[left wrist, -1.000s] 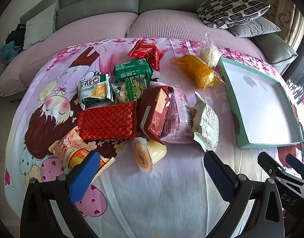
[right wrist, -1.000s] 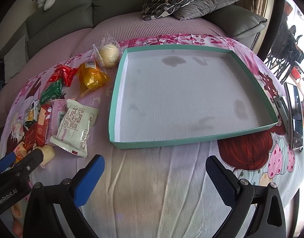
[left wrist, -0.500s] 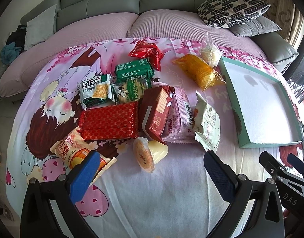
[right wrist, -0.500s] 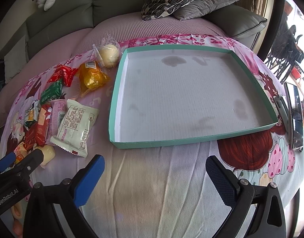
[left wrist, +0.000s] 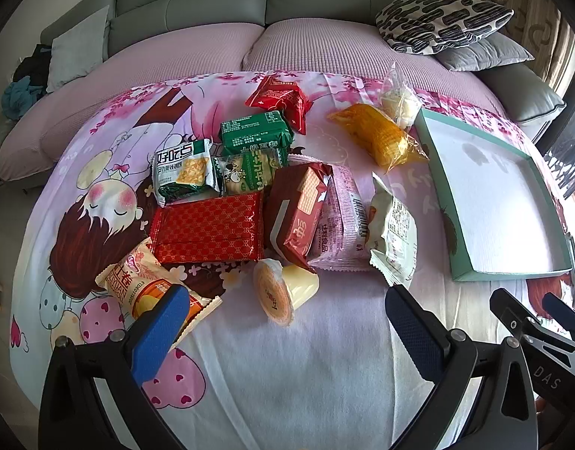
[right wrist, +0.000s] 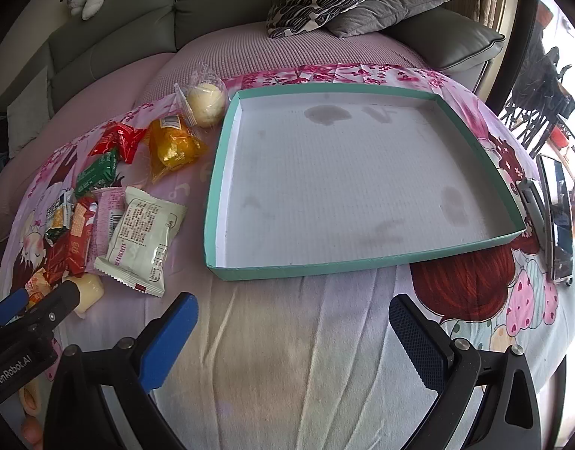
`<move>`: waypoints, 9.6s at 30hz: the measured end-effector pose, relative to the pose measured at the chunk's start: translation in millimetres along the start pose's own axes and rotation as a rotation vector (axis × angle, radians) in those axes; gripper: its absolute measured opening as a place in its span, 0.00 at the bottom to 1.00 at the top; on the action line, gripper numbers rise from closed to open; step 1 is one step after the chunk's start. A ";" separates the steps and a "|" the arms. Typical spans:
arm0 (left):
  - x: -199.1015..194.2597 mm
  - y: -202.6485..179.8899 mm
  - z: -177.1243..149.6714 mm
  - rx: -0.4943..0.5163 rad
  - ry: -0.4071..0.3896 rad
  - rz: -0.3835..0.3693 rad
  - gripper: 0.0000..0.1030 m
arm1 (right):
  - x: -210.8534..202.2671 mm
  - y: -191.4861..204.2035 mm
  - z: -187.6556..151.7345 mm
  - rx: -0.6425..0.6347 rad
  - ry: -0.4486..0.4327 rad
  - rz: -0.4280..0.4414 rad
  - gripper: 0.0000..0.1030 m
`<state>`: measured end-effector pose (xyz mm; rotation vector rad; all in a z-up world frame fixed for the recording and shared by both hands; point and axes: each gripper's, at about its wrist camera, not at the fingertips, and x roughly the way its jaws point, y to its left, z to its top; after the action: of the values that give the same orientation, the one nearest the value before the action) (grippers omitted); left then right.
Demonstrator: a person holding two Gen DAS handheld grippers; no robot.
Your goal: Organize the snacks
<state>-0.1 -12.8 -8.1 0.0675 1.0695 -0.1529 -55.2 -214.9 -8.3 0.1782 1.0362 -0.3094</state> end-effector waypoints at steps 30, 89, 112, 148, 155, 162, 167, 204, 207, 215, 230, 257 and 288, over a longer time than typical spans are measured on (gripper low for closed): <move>-1.1 105.7 -1.6 -0.384 0.033 0.035 1.00 | -6.1 60.8 21.1 -0.072 -0.067 0.234 1.00; 10.8 110.6 3.1 -0.449 0.053 0.065 0.38 | 36.0 94.7 52.9 -0.083 0.013 0.315 0.53; -4.2 7.9 81.2 -0.226 -0.005 -0.060 0.38 | 27.2 -0.5 92.6 0.101 -0.116 0.148 0.53; 68.0 -197.7 136.8 0.152 0.030 -0.197 0.74 | 60.1 -120.0 106.2 0.285 -0.131 -0.138 0.61; 56.2 -177.8 136.0 0.126 0.031 -0.104 0.81 | 61.0 -116.0 105.9 0.259 -0.109 -0.138 0.76; 46.1 -137.6 133.9 0.045 0.016 -0.039 0.82 | 57.6 -109.0 107.2 0.239 -0.121 -0.114 1.00; 36.9 -105.8 129.6 -0.014 0.004 0.008 0.82 | 57.2 -103.5 106.5 0.235 -0.098 -0.107 1.00; -9.1 134.1 43.7 -0.437 0.006 0.217 0.82 | 19.0 93.6 54.7 -0.149 0.013 0.095 1.00; -4.4 141.2 42.5 -0.455 0.020 0.203 0.82 | 22.3 109.2 49.0 -0.177 0.026 0.119 1.00; 28.5 140.7 40.7 -0.450 0.117 0.148 0.82 | 33.0 136.1 41.4 -0.233 0.034 0.143 1.00; 81.7 111.6 62.6 -0.426 0.191 0.171 0.82 | 48.4 155.7 42.4 -0.298 0.016 0.158 1.00; 70.8 118.4 21.2 -0.347 0.240 0.309 0.95 | 62.4 149.0 42.0 -0.300 0.059 0.140 1.00; 73.8 68.5 12.7 -0.256 0.222 0.180 0.52 | 84.4 137.9 56.7 -0.253 0.039 0.109 0.64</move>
<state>56.5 46.4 -68.0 -0.0513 1.2900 0.1576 76.9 -115.5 -53.0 0.0128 1.0895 -0.0746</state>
